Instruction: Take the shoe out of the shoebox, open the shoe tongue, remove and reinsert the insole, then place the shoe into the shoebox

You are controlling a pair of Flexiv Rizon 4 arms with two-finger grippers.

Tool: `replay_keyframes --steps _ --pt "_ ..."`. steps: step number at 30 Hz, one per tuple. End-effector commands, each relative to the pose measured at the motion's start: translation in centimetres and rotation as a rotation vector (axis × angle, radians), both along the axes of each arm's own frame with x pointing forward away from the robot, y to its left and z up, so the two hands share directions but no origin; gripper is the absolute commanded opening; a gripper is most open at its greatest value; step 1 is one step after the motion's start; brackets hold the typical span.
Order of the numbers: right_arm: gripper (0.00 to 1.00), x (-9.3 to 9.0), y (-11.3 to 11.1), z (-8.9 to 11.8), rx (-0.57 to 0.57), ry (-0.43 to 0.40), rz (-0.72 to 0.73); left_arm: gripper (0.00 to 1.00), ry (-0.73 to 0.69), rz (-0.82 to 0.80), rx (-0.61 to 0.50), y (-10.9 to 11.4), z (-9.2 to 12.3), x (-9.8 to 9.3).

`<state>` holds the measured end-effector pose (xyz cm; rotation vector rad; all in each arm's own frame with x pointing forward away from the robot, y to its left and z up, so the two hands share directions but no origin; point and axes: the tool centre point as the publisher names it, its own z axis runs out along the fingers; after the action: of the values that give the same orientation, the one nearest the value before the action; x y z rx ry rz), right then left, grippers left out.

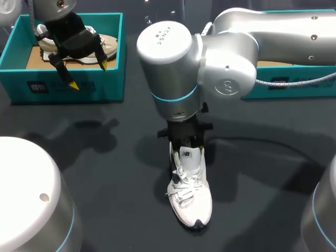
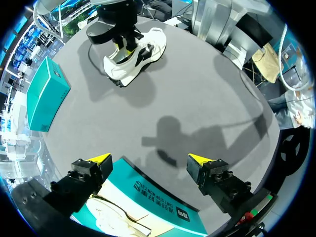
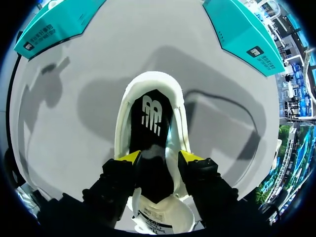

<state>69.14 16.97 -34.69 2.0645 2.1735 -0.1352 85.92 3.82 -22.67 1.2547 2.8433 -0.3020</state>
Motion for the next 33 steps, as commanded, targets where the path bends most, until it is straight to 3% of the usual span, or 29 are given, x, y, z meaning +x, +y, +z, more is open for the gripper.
replay_keyframes --steps 1,4,13,19,25,28,33 --pt "0.65 0.0 -0.3 0.1 0.002 0.017 0.005 1.00 -0.001 -0.001 0.003 0.0 0.0 0.0" --pt "0.74 -0.1 -0.3 0.2 0.001 0.031 0.012 1.00 -0.001 -0.001 0.003 0.0 0.0 0.0" --pt "0.80 -0.8 0.1 0.6 -0.005 0.045 0.021 1.00 -0.001 -0.001 0.003 0.0 0.0 0.0" --pt "1.00 -1.3 0.2 1.0 -0.015 0.034 0.010 1.00 -0.001 -0.001 0.003 0.0 0.0 0.0" --pt "1.00 -1.5 -0.2 0.9 0.003 0.017 -0.012 1.00 -0.001 -0.001 0.003 0.0 0.0 0.0" --pt "0.82 -1.8 -0.4 1.3 0.009 0.005 -0.026 1.00 -0.001 -0.001 0.003 0.0 0.0 0.0" --pt "0.87 -2.1 -0.6 1.7 0.017 -0.008 -0.052 1.00 -0.001 -0.001 0.003 0.0 0.0 0.0"
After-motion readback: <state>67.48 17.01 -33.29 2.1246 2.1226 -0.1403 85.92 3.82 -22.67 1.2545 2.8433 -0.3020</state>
